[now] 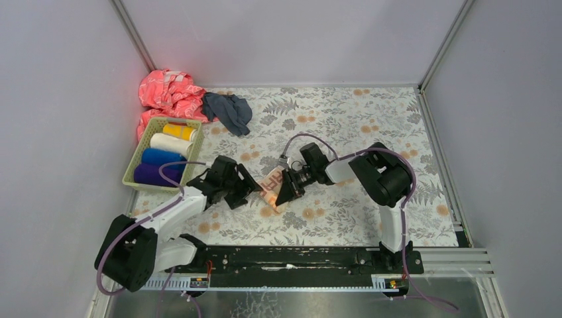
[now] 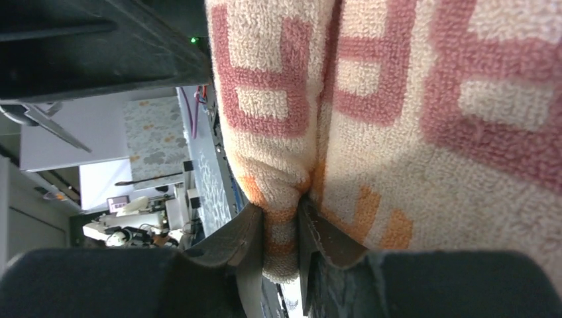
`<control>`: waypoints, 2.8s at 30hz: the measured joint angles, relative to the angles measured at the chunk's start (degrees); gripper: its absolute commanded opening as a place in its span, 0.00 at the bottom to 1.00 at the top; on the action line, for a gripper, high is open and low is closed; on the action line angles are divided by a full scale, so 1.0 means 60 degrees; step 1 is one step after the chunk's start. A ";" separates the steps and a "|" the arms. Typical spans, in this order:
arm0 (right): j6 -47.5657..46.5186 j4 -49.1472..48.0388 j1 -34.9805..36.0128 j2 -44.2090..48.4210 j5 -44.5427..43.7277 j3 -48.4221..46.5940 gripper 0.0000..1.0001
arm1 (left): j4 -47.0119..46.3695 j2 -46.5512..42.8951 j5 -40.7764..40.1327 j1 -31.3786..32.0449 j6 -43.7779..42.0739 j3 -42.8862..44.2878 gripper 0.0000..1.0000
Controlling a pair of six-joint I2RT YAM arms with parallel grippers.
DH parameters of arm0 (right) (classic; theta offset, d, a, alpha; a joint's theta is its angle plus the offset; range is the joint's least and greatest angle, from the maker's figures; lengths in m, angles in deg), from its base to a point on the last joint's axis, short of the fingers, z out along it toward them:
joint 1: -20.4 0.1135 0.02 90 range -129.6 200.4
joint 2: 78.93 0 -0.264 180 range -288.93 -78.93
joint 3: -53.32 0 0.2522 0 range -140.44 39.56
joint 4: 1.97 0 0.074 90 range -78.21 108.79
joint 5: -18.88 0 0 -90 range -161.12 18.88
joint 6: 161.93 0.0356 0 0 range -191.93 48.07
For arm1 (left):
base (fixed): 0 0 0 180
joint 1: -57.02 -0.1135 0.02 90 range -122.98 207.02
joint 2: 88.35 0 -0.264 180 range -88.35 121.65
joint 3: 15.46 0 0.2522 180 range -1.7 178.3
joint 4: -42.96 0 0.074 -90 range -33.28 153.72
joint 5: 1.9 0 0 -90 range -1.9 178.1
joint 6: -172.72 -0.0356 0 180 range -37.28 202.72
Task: Roll the towels
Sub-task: Roll the towel at the center of the board.
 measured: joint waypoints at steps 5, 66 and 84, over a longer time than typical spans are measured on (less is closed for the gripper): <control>0.0430 -0.0474 -0.0153 -0.0357 0.0492 0.0000 0.29 | -0.0317 0.0976 0.0000 0.0055 0.0029 0.0127 0.66; -0.5096 0.4229 0.2255 0.1596 -0.5825 -0.1665 0.27 | -0.0324 -0.0117 -0.1064 -0.0226 -0.0066 0.0222 0.76; -0.1395 0.3359 0.0568 -0.0648 -0.0124 -0.2113 0.37 | -0.0291 -0.0208 -0.0448 0.0047 0.0390 -0.0619 0.59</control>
